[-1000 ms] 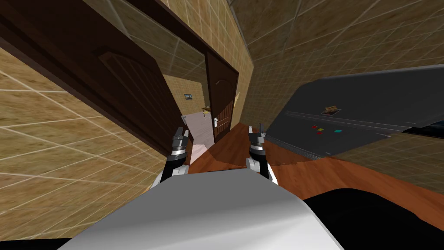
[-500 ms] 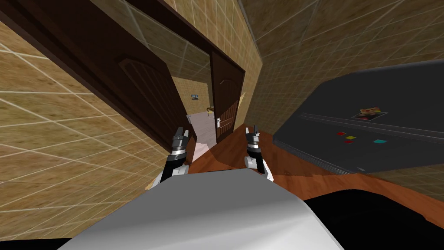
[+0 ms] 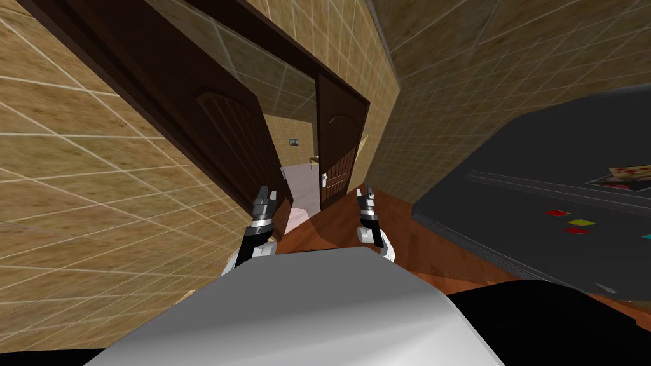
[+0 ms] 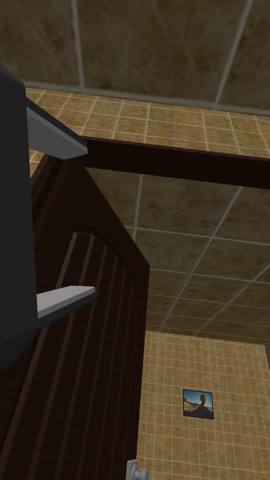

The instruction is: Push the door open

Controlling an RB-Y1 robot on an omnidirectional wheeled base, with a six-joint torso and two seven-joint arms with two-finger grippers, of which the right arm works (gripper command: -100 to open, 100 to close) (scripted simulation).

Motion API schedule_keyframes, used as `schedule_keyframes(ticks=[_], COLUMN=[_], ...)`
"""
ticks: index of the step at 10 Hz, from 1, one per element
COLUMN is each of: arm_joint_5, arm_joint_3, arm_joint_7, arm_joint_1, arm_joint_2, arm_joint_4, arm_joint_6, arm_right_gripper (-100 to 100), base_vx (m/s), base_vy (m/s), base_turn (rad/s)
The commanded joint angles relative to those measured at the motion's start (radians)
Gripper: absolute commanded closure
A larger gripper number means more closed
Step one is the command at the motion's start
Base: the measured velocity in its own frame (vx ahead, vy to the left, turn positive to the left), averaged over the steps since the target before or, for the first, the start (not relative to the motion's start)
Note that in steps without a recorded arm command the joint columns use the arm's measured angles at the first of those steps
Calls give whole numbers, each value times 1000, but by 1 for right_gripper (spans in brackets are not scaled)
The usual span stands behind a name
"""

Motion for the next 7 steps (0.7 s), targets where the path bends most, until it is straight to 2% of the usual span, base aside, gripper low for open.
schedule_keyframes(ticks=[1,4,5,7], arm_joint_5=[-5,-18,-18,-27], arm_joint_3=[2,0,0,-1], arm_joint_7=[0,-1,-1,-3], arm_joint_1=[-23,-76,-76,-113], arm_joint_2=[-12,-39,-39,-58], arm_joint_4=[49,141,152,222], arm_joint_6=[1,5,5,8], arm_right_gripper=[-100,-100,-100,-100], base_vx=[46,50,24,32], base_vy=[-69,-80,-51,-49], base_turn=[197,210,65,162])
